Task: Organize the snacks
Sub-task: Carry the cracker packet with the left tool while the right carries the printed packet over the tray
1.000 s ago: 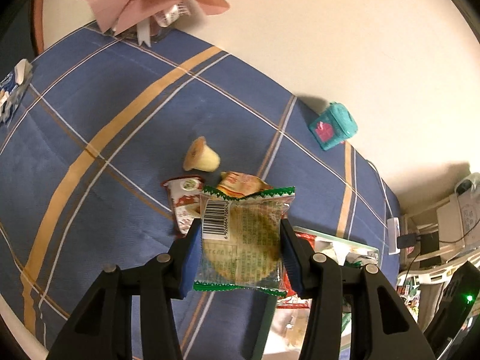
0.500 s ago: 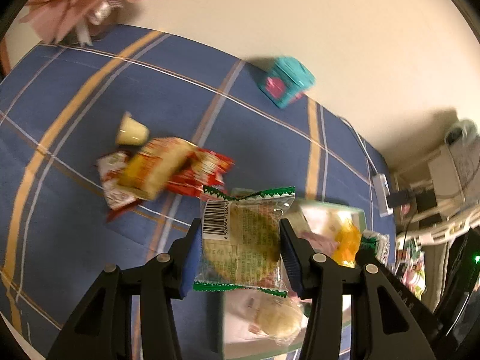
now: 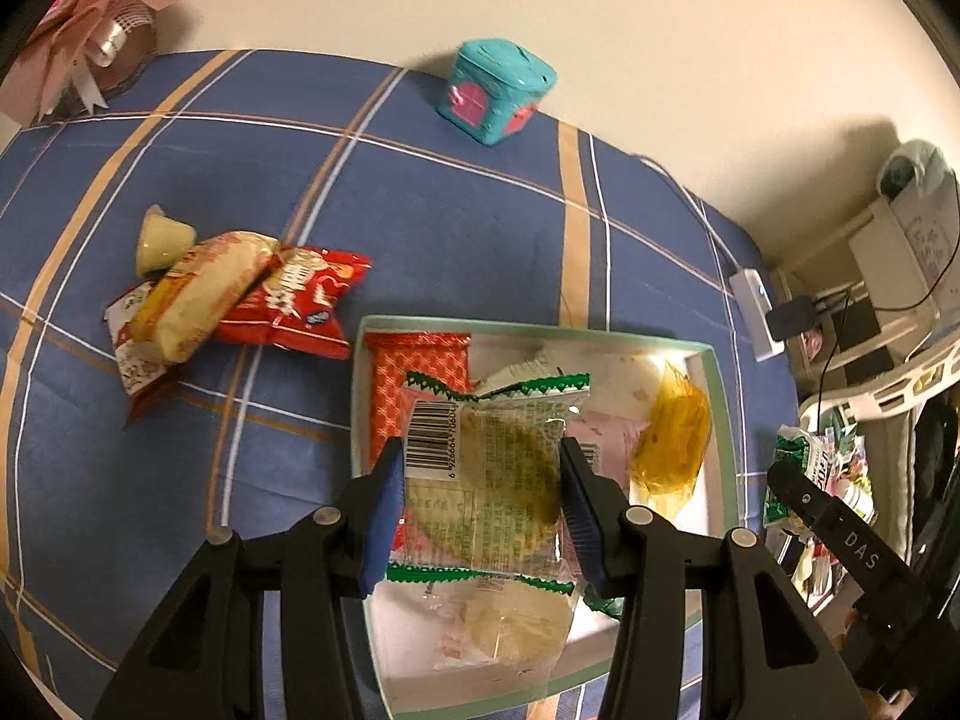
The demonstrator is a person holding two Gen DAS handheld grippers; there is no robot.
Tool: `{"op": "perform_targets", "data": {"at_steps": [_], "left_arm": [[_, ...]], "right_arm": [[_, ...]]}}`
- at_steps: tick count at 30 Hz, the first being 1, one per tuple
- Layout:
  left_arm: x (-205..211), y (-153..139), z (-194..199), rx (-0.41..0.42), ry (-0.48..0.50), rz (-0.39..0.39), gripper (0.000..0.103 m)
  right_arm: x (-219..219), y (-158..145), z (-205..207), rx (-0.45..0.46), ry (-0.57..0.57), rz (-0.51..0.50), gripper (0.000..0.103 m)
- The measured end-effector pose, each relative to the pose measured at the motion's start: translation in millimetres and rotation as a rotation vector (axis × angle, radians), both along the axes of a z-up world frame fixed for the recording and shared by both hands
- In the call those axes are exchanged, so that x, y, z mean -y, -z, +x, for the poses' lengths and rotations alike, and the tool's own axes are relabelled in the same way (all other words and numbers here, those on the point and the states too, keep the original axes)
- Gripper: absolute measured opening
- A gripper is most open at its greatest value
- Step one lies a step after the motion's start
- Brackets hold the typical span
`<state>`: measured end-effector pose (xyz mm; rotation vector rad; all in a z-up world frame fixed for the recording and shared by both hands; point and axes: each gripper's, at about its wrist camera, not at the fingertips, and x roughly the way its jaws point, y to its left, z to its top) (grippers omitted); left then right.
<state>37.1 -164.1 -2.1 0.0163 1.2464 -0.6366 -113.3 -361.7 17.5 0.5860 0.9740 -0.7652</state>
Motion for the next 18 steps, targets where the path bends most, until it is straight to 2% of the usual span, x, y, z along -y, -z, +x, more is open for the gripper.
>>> {"op": "perform_targets", "data": {"at_steps": [9,18], "left_arm": [[20,22,-7,-0.004,0.048,0.071,0.051],[27,33,-7,-0.023,0.056,0.094,0.051]], "right_arm": [[12,39,-3,-0.072,0.014,0.069,0.054],[12,60,-2,-0.129,0.015,0.090,0.054]]}}
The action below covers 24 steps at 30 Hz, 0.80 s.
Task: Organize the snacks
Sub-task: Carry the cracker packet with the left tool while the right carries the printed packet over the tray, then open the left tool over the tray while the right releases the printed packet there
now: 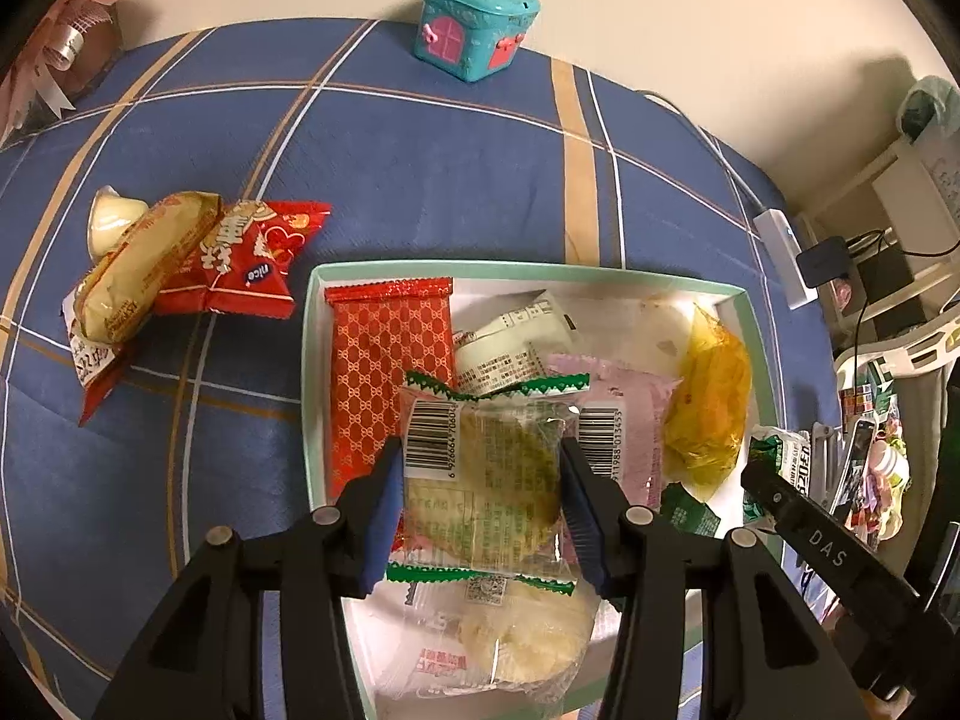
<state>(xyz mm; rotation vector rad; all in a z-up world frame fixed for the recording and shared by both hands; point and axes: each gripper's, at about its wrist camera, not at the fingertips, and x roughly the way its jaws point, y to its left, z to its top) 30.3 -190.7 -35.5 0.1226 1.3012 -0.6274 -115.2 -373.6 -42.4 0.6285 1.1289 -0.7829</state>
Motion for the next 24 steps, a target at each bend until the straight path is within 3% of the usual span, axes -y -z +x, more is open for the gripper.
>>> {"op": "perform_targets", "data": {"at_steps": [11,24], "left_arm": [[0,-7,0,-0.009,0.005,-0.003,0.058],[-13,-32,6,0.098,-0.014,0.039,0.060]], "right_arm": [[-1,-5,2,-0.007,-0.002,0.004,0.056],[-23,-57,11,0.078,-0.064,-0.064,0.059]]}}
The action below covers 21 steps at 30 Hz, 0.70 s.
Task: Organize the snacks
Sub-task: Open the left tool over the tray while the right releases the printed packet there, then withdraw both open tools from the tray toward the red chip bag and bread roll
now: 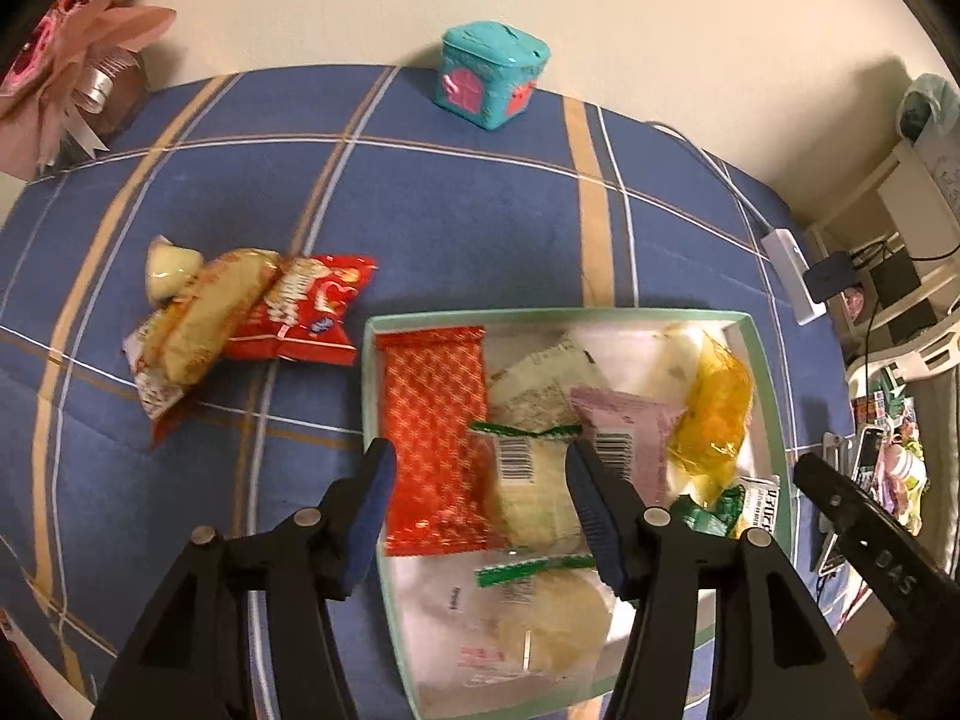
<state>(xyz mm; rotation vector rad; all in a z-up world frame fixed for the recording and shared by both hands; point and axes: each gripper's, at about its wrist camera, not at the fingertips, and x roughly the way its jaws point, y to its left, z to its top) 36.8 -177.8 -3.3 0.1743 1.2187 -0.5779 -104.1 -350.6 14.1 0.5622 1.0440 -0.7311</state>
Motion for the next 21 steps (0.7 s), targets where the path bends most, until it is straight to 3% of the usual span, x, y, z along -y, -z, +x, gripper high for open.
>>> {"op": "perform_targets", "data": {"at_steps": [7,9,12,17,19,21], "left_arm": [[-9,-7,4,0.037,-0.009,0.016,0.061],[-10,-8,6,0.045,-0.014,0.024,0.072],[-12,-11,7,0.071,-0.022,0.041,0.082],[-15,-12,8,0.116,-0.029,0.075,0.086],[-15,-12,9,0.132,-0.032,0.090,0.087],[-17,-11,10,0.148,-0.035,0.098,0.095]], "right_arm": [[-12,-11,7,0.012,-0.026,-0.025,0.059],[-15,-11,9,0.011,-0.031,-0.023,0.060],[-18,-11,10,0.001,-0.035,-0.033,0.074],[-21,-8,13,-0.014,-0.042,-0.033,0.076],[-23,-7,15,-0.019,-0.049,-0.034,0.086],[-25,-7,16,-0.020,-0.055,-0.038,0.090]]}}
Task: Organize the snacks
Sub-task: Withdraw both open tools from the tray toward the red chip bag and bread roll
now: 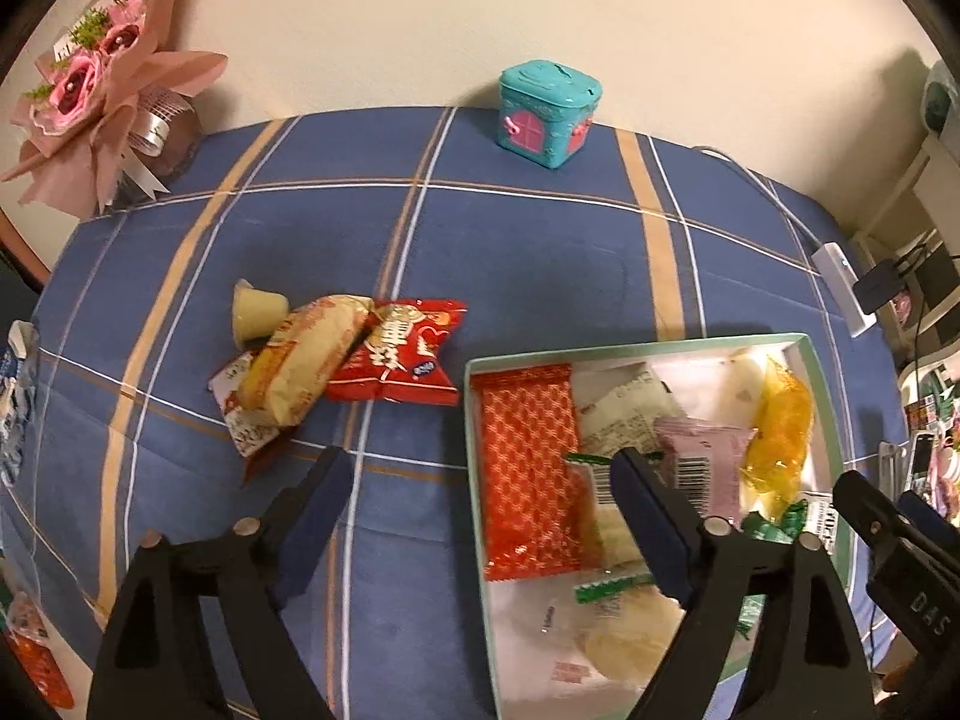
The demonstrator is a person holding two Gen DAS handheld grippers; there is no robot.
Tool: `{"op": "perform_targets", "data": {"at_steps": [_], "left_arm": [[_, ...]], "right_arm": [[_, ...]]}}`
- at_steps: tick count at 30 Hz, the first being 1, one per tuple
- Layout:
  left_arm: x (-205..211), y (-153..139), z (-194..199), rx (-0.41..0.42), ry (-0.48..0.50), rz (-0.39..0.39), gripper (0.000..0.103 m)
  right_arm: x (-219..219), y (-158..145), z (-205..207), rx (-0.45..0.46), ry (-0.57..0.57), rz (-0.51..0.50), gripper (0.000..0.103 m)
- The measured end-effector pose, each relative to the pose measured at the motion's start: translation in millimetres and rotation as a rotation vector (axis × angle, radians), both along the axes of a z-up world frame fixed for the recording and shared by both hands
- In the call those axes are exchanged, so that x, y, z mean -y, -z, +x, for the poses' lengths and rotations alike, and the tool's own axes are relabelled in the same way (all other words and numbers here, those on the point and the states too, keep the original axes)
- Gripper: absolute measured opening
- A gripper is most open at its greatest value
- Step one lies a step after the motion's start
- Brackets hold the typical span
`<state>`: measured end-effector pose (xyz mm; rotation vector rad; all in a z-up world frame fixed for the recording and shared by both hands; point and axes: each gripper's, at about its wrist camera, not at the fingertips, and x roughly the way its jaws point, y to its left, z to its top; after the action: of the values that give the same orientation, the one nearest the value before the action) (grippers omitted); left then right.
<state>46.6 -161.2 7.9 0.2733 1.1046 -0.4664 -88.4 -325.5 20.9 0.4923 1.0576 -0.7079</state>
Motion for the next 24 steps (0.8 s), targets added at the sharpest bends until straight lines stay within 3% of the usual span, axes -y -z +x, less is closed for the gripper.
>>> {"op": "perform_targets", "data": {"at_steps": [3,6,18,24], "left_arm": [[-3,-1,1,0.024,-0.005,0.003,0.099],[-6,-4,2,0.059,-0.004,0.004,0.102],[-25,-10,15,0.126,-0.019,0.024,0.102],[-50,-16,29,0.083,-0.065,-0.070,0.102]], "right_arm": [[-3,-1,3,-0.002,-0.017,-0.008,0.091],[-6,-1,6,-0.005,-0.024,-0.019,0.103],[-20,1,18,-0.015,-0.047,-0.030,0.103],[-34,-2,31,0.043,-0.080,0.009,0.103]]}}
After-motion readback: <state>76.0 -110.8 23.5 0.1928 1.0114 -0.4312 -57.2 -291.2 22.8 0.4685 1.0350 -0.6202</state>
